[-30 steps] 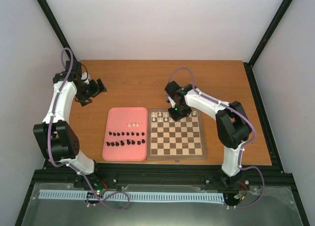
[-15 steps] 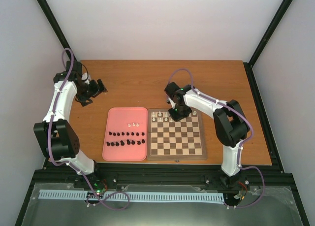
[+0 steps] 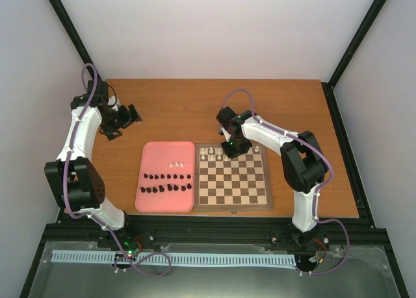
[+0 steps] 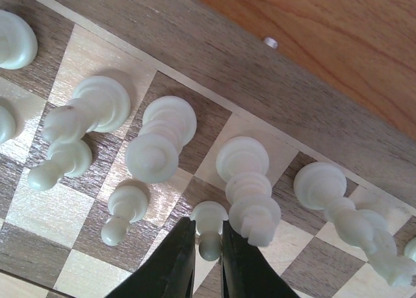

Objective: Set up the chess pieces on the board
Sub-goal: Place the chess piece on the chessboard, then pick up the chess piece from the storage box.

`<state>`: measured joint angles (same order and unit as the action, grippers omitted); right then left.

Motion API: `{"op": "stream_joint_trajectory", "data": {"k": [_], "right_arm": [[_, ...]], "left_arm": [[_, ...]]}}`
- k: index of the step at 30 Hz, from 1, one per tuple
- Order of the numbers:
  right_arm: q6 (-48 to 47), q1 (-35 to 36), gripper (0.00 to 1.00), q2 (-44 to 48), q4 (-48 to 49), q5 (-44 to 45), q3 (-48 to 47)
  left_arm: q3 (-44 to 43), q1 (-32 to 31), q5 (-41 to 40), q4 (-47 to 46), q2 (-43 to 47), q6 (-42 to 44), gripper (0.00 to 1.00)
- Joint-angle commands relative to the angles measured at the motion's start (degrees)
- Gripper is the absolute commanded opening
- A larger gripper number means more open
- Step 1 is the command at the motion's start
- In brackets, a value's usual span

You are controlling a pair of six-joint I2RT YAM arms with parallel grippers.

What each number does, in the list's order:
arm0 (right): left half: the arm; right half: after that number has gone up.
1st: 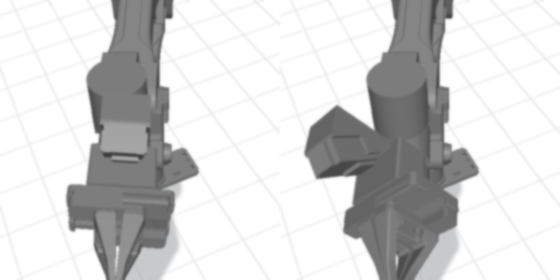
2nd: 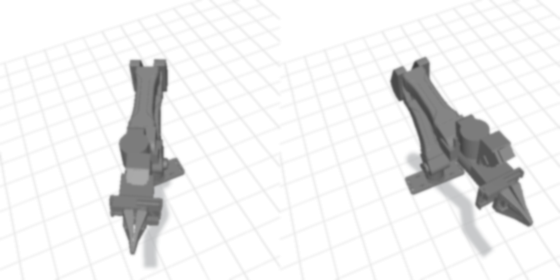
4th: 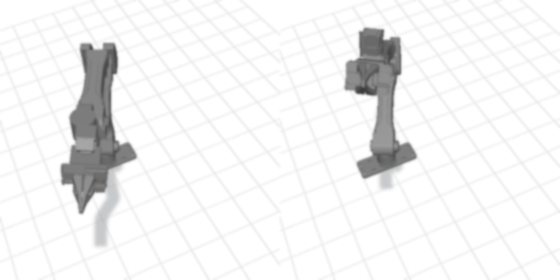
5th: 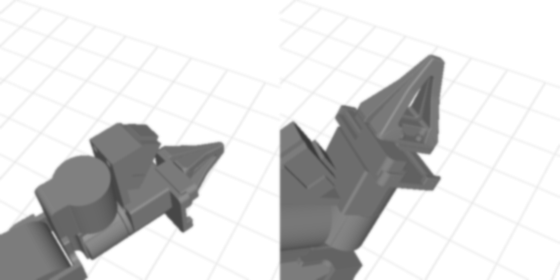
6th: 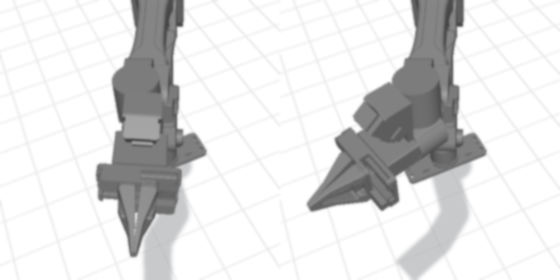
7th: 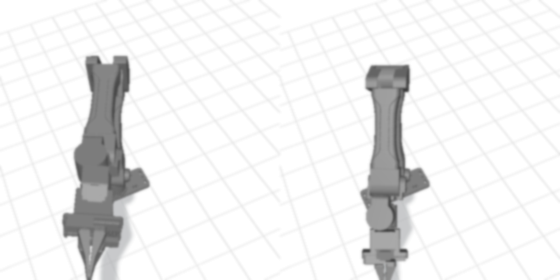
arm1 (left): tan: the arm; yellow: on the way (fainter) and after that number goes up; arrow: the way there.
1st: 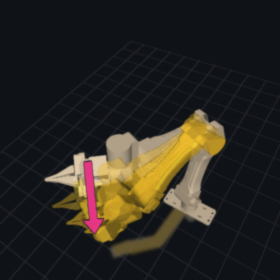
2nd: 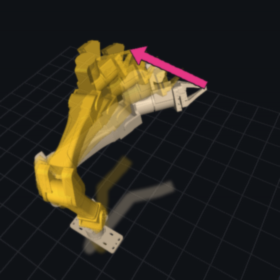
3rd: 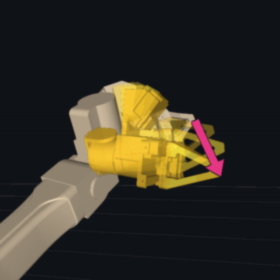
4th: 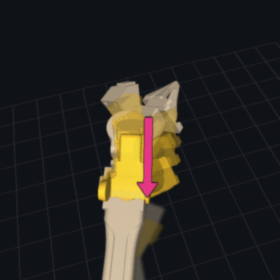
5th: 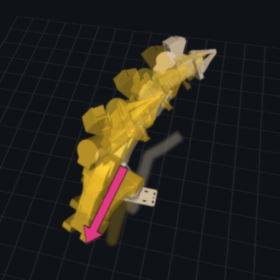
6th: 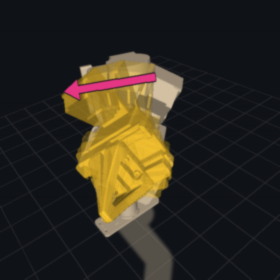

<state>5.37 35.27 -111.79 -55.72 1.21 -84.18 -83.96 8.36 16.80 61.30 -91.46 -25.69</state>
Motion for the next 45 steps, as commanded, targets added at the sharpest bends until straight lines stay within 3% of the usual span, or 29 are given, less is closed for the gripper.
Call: {"op": "stream_joint_trajectory", "data": {"k": [1, 12, 17, 21, 28, 39, 45], "right_arm": [[-0.27, -0.42, 0.14, -0.81, -0.29, -0.39, -0.57], [-0.53, -0.38, 0.28, 1.72, -0.71, -0.89, -0.22], [-0.02, -0.37, 0.3, 3.82, -2.74, -0.75, -1.96], [0.26, -0.37, 0.32, 6.3, -4.86, -1.04, -4.54], [-0.13, 1.2, 0.44, 6.56, -9.02, -4.26, -13.83], [-1.98, 10.72, 0.47, -10.16, -9.24, -11.06, -37.36], [-1.9, 13.3, 0.46, -17.53, -7.2, -15.38, -40.42]], "left_arm": [[-2.08, 0.22, 0.57, -0.13, -0.09, 0.73, 1.0], [-1.95, 0.22, 0.52, -0.3, -0.03, 0.73, 1.0], [-1.91, 0.23, 0.58, -0.21, -0.03, 0.69, 1.0], [-1.98, 0.21, 0.63, -0.21, 0.02, 0.63, 1.0], [-2.16, 0.22, 1.24, -0.29, 0.03, 0.5, 1.0], [-1.89, 0.03, 1.68, -0.4, 1.28, 0.02, 1.0], [-0.94, -0.03, 1.79, -0.56, 2.17, -0.05, 1.0]]}}
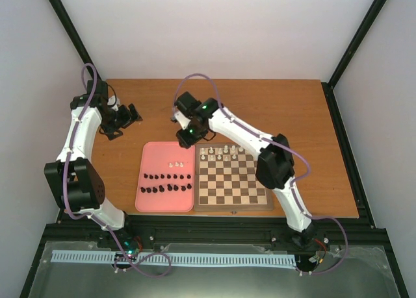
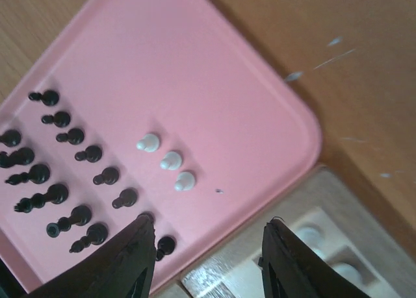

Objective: Set up the chess pieces on the board
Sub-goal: Pick up the chess piece from the storage box.

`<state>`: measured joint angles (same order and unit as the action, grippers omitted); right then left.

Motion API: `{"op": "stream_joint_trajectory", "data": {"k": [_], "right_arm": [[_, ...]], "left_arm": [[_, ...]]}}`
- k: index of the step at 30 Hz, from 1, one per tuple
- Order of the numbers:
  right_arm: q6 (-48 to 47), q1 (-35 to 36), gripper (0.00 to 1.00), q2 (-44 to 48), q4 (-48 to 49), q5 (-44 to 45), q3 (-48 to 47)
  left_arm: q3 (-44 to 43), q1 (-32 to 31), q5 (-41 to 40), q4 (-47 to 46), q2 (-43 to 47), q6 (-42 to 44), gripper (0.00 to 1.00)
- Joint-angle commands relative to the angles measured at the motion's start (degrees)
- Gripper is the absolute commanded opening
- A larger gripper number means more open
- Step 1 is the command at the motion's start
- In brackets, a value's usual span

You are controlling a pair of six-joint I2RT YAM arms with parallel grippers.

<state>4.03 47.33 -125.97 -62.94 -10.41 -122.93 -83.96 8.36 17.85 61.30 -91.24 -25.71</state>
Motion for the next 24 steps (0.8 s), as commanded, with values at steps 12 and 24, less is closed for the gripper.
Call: {"op": "stream_joint_trajectory", "data": {"k": [12, 24], "right_arm": [[-2.16, 5.49, 0.45, -11.22, -2.46, -3.93, -4.24], [-1.23, 5.46, 0.42, -14.31, -3.53, -2.11, -3.97]], "left_arm": [[-0.26, -0.05, 0.71, -0.8, 2.02, 0.27, 1.0], [-0.36, -0.01, 0.53, -0.65, 2.11, 0.42, 1.0]]}}
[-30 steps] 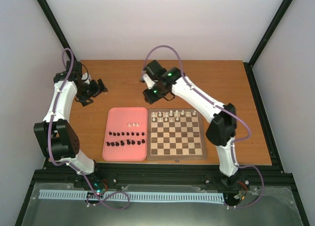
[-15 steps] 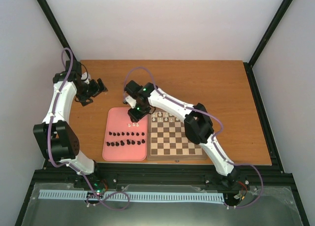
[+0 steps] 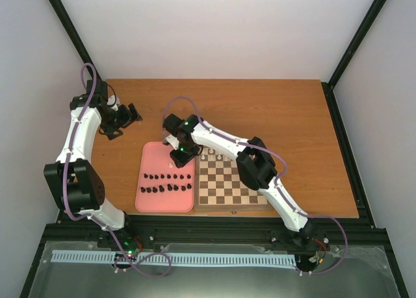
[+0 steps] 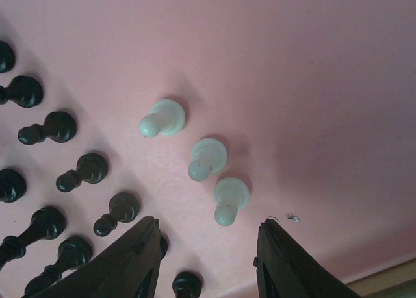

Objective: Set up the chess pieces on the board
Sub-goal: Pick up the chess piece from the storage box.

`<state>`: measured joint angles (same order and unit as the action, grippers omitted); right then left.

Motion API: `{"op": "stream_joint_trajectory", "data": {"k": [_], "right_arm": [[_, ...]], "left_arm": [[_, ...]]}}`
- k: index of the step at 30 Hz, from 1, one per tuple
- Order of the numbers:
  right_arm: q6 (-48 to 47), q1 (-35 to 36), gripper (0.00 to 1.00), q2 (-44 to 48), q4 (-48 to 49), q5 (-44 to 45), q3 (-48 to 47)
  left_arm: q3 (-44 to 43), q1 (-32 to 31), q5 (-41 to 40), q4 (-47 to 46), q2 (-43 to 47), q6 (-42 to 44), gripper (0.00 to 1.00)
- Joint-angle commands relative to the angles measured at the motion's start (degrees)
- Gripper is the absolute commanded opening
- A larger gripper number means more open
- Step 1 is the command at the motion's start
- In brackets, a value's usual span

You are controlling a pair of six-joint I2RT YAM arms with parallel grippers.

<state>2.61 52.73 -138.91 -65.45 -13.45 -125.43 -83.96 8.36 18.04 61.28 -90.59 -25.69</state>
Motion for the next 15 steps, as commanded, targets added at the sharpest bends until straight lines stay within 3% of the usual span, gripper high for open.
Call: {"op": "stream_joint_trajectory", "data": {"k": [1, 15], "right_arm": [[0.21, 0.09, 0.42, -1.6, -1.07, 1.04, -1.63], [0.5, -0.67, 0.35, -4.62, -0.93, 0.69, -3.44]], "left_arm": [[-0.26, -0.02, 0.33, -0.63, 1.45, 0.38, 1.0], [-0.66, -0.01, 0.31, -0.54, 1.16, 0.47, 1.0]]}}
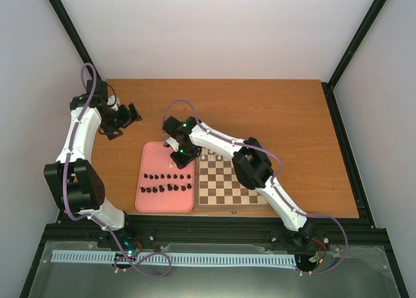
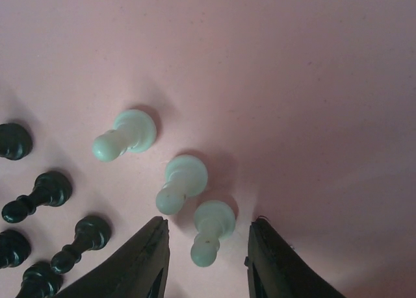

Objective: Set up the chess pieces on the board
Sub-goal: Pick up the chess piece from the storage box, then place the chess piece on the chessboard.

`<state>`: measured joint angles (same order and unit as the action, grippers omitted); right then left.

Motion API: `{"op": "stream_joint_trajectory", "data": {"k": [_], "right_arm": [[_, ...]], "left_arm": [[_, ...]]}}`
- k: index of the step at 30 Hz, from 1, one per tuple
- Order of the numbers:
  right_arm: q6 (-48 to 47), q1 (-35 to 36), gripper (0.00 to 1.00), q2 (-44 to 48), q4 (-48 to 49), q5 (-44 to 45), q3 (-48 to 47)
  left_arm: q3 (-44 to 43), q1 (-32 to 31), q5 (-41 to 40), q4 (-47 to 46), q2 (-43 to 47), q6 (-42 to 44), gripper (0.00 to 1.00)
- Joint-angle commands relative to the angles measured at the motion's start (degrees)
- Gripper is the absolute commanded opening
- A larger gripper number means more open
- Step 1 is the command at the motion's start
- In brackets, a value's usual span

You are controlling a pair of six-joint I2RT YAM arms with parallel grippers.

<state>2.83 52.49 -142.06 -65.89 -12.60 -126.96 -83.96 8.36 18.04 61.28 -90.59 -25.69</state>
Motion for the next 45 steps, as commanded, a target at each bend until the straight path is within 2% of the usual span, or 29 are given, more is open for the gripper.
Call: {"op": "stream_joint_trajectory", "data": {"k": [1, 6, 14, 20, 27, 29, 36, 41, 45], "right_arm": [[0.33, -0.48, 0.35, -1.54, -0.49, -0.26, -1.97], [0.32, -0.63, 0.27, -1.88, -0.34, -0.45, -2.29], [0.5, -0.72, 0.06, -1.09, -1.03, 0.9, -2.12], [0.13, -0.72, 0.04, 2.47, -0.78, 2.91, -2.19], [1.9, -2.2, 0.04, 10.85, -0.63, 7.26, -1.94], [2.69, -3.1, 0.04, 13.83, -0.84, 8.54, 0.7], [4.54, -7.9, 0.04, 26.7, 0.56, 13.49, 19.13], [6.59, -13.53, 0.04, 36.79, 3.5, 13.25, 32.49], [6.65, -17.12, 0.04, 40.64, 4.79, 13.27, 40.12]], "left_arm": [[-0.64, -0.01, 0.27, -0.54, 1.14, 0.51, 1.0], [-0.7, -0.01, 0.47, -0.52, 0.89, 0.53, 1.0], [-0.78, -0.04, 0.61, -0.54, 0.7, 0.5, 1.0], [-0.84, -0.07, 0.52, -0.54, 0.74, 0.47, 1.0], [-1.27, -0.07, -0.08, -0.28, 0.74, 0.55, 1.0], [-1.36, -0.02, -0.08, -0.28, 0.76, 0.53, 1.0], [-1.1, -0.03, 0.0, -0.45, 0.87, 0.56, 1.0], [-0.8, -0.01, -0.02, -0.63, 0.89, 0.56, 1.0], [-1.09, -0.01, -0.03, -0.55, 0.64, 0.47, 1.0]]}}
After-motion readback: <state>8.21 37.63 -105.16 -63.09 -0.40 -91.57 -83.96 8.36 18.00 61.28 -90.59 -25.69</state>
